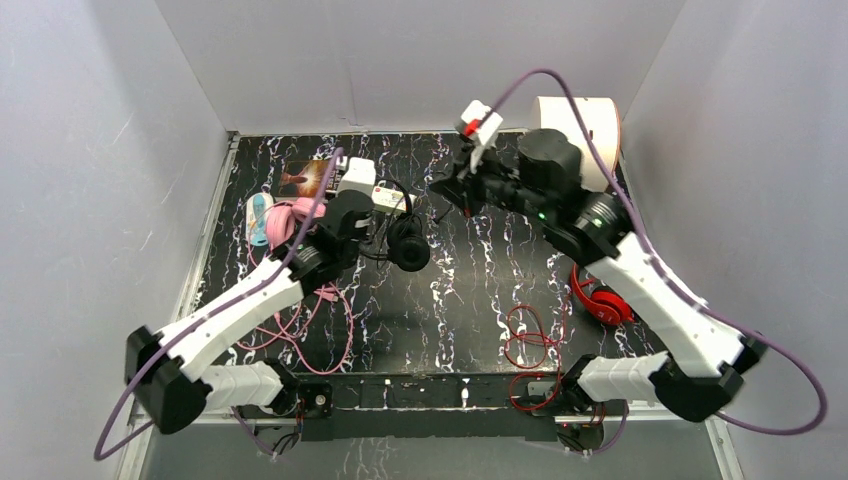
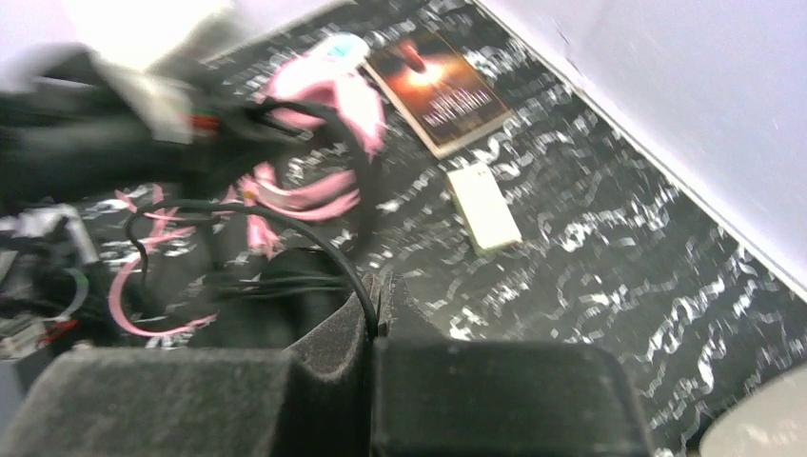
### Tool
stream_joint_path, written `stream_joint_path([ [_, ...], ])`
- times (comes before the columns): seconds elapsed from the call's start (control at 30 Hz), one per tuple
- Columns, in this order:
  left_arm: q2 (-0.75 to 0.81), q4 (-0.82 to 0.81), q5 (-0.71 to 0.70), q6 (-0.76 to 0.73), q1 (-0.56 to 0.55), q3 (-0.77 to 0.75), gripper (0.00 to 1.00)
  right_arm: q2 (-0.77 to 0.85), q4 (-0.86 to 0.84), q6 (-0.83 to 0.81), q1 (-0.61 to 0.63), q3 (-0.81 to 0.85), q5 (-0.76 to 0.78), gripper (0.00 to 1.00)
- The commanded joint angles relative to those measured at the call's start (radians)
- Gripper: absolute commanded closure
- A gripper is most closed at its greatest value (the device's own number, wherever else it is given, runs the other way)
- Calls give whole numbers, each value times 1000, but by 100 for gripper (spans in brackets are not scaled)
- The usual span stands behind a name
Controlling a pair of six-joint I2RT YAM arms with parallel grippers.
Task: Wrap the headphones
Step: Wrap the headphones cable around the headphones.
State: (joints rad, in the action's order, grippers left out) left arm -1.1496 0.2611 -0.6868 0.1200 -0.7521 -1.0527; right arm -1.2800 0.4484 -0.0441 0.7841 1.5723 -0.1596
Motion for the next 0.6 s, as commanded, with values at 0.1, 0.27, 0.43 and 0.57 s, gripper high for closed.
stream_joint_path([
  [0.1, 173, 171, 193, 104, -1, -36, 100, -50, -164, -22, -282, -101, -194, 100],
  [0.27, 197, 215, 494, 266, -1, -77, 100, -96, -319, 36, -362, -261, -398, 100],
  [0.43, 206, 139, 743, 448, -1, -110, 100, -168, -378, 114, -363, -359, -500, 100],
  [0.57, 198, 163, 687, 571, -1, -210, 100, -167, -439, 196, -362, -473, -501, 100],
])
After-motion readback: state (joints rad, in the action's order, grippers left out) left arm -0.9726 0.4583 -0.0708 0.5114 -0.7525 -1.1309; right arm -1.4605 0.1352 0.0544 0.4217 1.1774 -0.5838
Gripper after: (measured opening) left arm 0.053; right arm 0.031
